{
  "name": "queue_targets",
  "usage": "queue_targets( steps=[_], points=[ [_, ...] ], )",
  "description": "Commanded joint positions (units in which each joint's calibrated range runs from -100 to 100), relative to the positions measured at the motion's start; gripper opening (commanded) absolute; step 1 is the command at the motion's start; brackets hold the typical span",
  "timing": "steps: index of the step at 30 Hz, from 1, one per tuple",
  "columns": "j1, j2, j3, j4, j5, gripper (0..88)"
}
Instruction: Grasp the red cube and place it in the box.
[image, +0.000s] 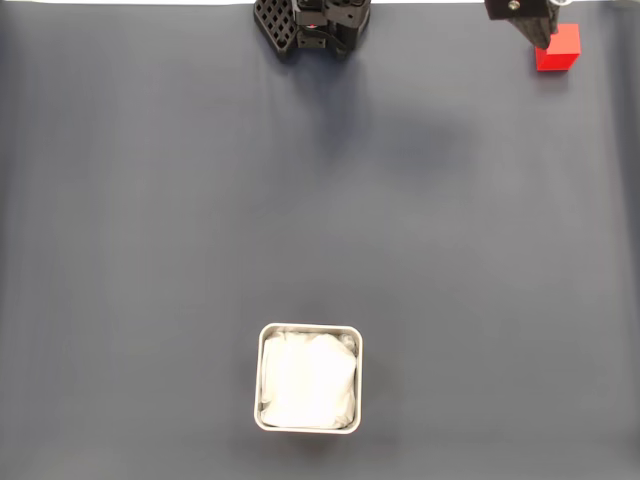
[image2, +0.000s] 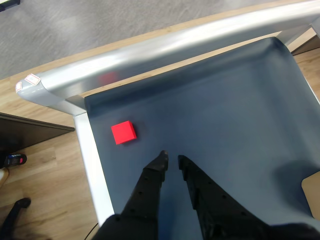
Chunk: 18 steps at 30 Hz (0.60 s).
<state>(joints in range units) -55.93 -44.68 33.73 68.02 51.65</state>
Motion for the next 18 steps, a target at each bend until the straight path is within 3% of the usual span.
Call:
queue_targets(
  steps=[1,18],
  points=[
    [-1.5,-0.8,-0.1,-1.1,-0.6,3.6],
    [-5.7,0.7,3.4,-3.4,0.6,6.2]
  ],
)
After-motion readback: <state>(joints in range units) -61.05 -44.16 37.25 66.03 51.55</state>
